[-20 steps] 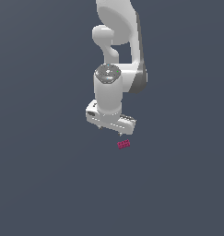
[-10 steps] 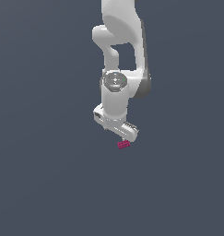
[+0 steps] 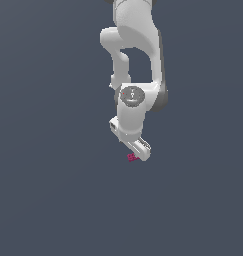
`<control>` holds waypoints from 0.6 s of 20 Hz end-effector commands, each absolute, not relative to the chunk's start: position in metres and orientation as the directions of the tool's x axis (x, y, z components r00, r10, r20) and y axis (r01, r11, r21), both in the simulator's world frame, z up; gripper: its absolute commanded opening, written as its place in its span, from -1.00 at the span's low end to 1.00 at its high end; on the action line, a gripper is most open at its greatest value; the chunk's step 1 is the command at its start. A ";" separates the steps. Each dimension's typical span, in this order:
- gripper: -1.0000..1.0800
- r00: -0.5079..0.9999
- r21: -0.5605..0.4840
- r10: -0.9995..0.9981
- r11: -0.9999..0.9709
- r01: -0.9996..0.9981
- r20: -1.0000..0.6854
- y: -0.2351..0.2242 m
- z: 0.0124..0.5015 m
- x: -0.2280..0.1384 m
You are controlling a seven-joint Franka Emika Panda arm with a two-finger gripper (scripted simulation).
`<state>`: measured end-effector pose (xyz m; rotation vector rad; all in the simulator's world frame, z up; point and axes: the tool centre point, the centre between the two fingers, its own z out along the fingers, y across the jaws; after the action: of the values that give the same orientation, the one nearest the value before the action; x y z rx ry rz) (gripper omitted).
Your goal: Pick up the object and move it to a goal position.
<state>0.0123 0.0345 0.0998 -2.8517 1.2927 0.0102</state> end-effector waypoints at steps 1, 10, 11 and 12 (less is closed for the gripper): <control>0.92 0.611 -0.006 -0.792 -0.611 -0.792 -0.010 0.039 0.094 0.012; 0.92 0.436 -0.001 -0.900 -0.436 -0.900 -0.005 0.055 0.075 0.012; 0.92 0.420 -0.001 -0.908 -0.420 -0.908 -0.005 0.057 0.073 0.012; 0.92 0.404 -0.001 -0.915 -0.404 -0.915 -0.004 0.058 0.072 0.012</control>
<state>0.0118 0.0561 0.0742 -2.6545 1.6735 0.0061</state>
